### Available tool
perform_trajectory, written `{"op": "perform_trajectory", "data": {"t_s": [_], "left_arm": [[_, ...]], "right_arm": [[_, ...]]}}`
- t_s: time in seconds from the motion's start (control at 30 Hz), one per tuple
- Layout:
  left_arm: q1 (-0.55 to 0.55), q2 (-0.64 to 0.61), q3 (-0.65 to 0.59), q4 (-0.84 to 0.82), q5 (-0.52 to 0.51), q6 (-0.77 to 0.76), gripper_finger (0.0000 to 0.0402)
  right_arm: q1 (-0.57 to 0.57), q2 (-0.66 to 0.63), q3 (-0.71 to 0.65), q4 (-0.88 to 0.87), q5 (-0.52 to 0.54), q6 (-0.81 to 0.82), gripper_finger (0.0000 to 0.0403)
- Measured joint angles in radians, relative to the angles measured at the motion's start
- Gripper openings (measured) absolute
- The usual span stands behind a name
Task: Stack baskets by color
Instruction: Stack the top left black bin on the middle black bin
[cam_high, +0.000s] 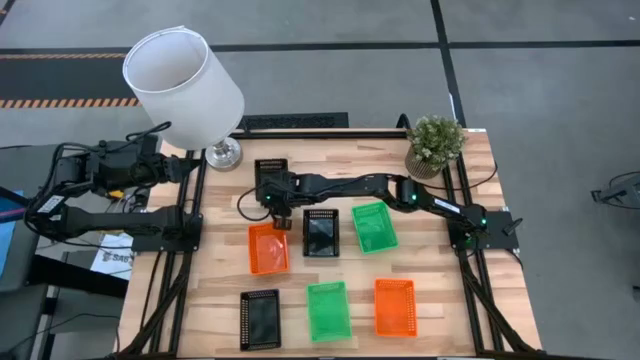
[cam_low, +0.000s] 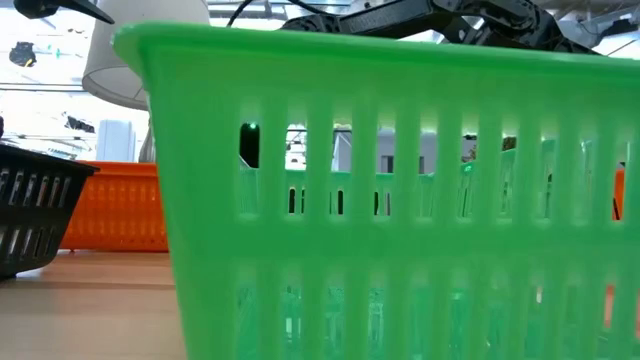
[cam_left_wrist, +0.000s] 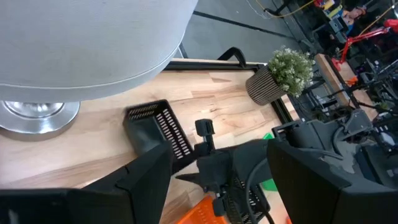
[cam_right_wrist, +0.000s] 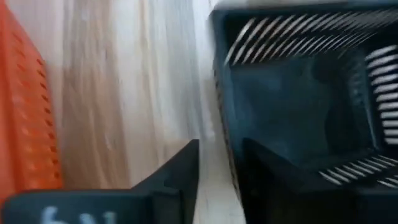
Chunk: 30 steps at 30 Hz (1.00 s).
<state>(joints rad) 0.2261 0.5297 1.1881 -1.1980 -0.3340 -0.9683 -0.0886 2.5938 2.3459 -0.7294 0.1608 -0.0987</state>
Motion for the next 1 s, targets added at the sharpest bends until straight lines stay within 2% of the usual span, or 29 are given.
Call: {"op": "perform_trajectory", "data": {"t_s": [0.2,0.37,0.57,0.67,0.83,1.0], "left_arm": [[0.000,0.000,0.000,0.000,-0.003,-0.001,0.0251],[0.000,0.000,0.000,0.000,-0.003,0.002,0.0251],[0.000,0.000,0.000,0.000,-0.003,0.033,0.0251],[0.000,0.000,0.000,0.000,-0.003,0.040,0.0251],[0.000,0.000,0.000,0.000,0.023,0.058,0.0251],[0.000,0.000,0.000,0.000,0.035,0.070,0.0251]], "right_arm": [[0.017,-0.013,0.003,-0.028,0.048,0.012,0.0017],[0.017,-0.092,0.007,-0.094,0.137,0.046,0.0008],[0.007,-0.320,0.013,-0.205,0.159,0.110,0.0005],[0.021,-0.406,0.012,-0.284,0.214,0.169,0.0005],[0.109,-0.528,0.011,-0.442,0.294,0.265,0.0003],[0.246,-0.564,0.011,-0.559,0.389,0.388,0.0003]]}}
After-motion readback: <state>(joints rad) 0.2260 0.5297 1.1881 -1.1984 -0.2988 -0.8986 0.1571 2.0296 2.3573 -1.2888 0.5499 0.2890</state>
